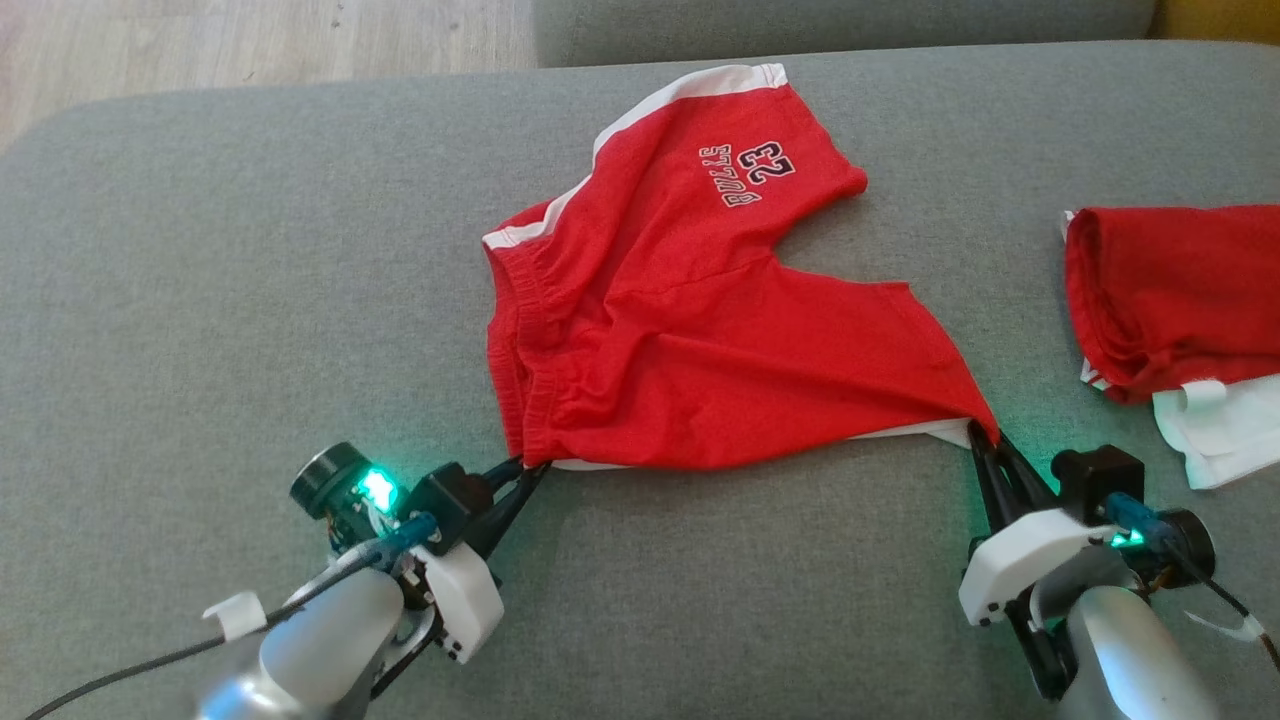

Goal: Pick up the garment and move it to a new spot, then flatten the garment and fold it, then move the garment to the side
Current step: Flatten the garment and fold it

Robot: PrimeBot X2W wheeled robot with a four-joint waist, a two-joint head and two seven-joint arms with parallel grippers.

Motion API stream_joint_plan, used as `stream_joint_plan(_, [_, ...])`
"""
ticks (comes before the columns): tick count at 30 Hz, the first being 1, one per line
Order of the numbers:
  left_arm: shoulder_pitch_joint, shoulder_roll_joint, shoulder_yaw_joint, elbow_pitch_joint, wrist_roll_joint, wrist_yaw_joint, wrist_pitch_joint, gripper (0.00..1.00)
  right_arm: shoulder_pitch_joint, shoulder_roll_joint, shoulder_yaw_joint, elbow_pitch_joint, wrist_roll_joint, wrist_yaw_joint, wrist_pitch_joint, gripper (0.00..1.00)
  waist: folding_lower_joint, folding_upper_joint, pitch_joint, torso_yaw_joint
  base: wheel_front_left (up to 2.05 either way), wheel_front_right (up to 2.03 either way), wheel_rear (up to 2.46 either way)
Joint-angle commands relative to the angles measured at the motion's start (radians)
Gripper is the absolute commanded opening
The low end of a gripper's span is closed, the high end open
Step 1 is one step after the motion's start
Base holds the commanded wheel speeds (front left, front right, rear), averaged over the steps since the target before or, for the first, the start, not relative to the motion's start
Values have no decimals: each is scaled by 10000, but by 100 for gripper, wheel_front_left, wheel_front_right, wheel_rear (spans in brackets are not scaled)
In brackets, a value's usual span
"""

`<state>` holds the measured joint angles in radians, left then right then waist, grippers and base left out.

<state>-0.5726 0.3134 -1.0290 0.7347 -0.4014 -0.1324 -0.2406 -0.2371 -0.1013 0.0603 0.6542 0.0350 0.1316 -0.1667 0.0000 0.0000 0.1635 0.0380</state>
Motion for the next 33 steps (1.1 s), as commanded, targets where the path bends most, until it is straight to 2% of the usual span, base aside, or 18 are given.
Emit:
stream_joint_plan(1, [-556,237,193,-120,-248,17,-134,0,-313,-39,216,-283,-16,-9,18,0,0,0,-15,17,0,0,0])
stream_joint_plan(8, [-606,417,88,-355,-815,17,-189,0,-365,-147,297,-371,-32,-9,-29,0,0,0,-301,59,0,0,0])
stream_joint_plan(15, [-647,826,481,-959,-1471,17,-204,0,-622,-350,525,-1016,49,-9,-114,0,0,0,-760,-23,0,0,0])
stream_joint_plan(20, [-1102,1277,1108,-1746,-2146,19,-100,0,-1105,-857,933,-2110,200,-9,197,0,0,0,-1268,-88,0,0,0])
stream_joint_plan(25, [-1874,1743,1674,-2708,-2607,66,565,0,-1873,-1589,1490,-3398,718,-9,891,0,0,0,-1777,-121,0,0,0])
stream_joint_plan(33, [-2928,2282,2449,-4097,-3142,478,1565,0,-3344,-2464,2203,-4620,1524,-9,1885,0,0,0,-2212,-238,0,0,0])
